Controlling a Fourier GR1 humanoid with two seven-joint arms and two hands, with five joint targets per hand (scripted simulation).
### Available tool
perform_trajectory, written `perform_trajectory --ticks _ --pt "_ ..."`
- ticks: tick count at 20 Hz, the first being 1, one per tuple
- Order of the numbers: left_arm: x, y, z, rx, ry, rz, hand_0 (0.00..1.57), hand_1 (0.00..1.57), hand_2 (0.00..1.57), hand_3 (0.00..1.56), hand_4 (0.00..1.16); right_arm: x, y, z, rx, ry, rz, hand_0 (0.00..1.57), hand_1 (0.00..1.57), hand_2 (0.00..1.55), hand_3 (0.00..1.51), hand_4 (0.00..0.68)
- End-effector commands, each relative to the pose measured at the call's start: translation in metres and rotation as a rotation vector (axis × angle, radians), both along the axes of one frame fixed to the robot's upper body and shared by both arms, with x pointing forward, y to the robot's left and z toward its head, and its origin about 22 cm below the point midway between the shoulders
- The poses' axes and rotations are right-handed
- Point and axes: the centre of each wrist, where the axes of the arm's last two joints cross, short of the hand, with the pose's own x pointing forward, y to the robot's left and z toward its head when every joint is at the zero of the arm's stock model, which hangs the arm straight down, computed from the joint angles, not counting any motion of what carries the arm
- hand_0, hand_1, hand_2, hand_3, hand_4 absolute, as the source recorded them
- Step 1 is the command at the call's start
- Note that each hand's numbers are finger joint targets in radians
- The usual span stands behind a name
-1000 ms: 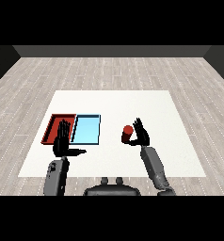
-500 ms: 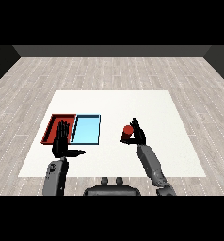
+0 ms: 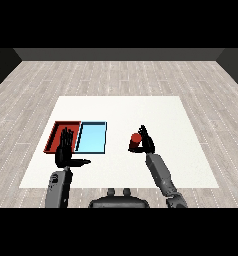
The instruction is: Pick the red can and put it in the red box
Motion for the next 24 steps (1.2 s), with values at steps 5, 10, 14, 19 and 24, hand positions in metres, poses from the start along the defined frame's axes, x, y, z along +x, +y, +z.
perform_trajectory --ticks 5,10,14,19,24 --pt "0.001 0.003 -0.005 0.004 -0.007 -0.003 0.00 0.00 0.00 0.00 0.00 -0.008 0.017 -0.002 0.016 0.018 0.008 0.00 0.00 0.00 0.00 0.000" --pt "0.010 0.007 -0.003 -0.013 -0.008 0.008 0.00 0.00 0.00 0.00 0.00 0.015 0.032 0.006 -0.028 0.019 0.035 0.00 0.00 0.00 0.00 0.000" --pt "0.007 0.003 0.007 -0.046 -0.017 0.001 0.00 0.00 0.00 0.00 0.00 0.013 0.037 0.002 -0.019 0.004 0.024 0.00 0.00 0.00 0.00 0.000" --pt "0.011 -0.007 -0.006 -0.030 -0.014 0.003 0.00 0.00 0.00 0.00 0.00 0.015 0.031 -0.005 -0.027 0.067 0.011 0.00 0.00 0.00 0.00 0.000" --pt "0.001 0.007 0.010 -0.006 -0.029 -0.006 0.00 0.00 0.00 0.00 0.00 0.031 0.034 -0.004 -0.047 0.094 -0.009 0.00 0.00 0.00 0.00 0.000"
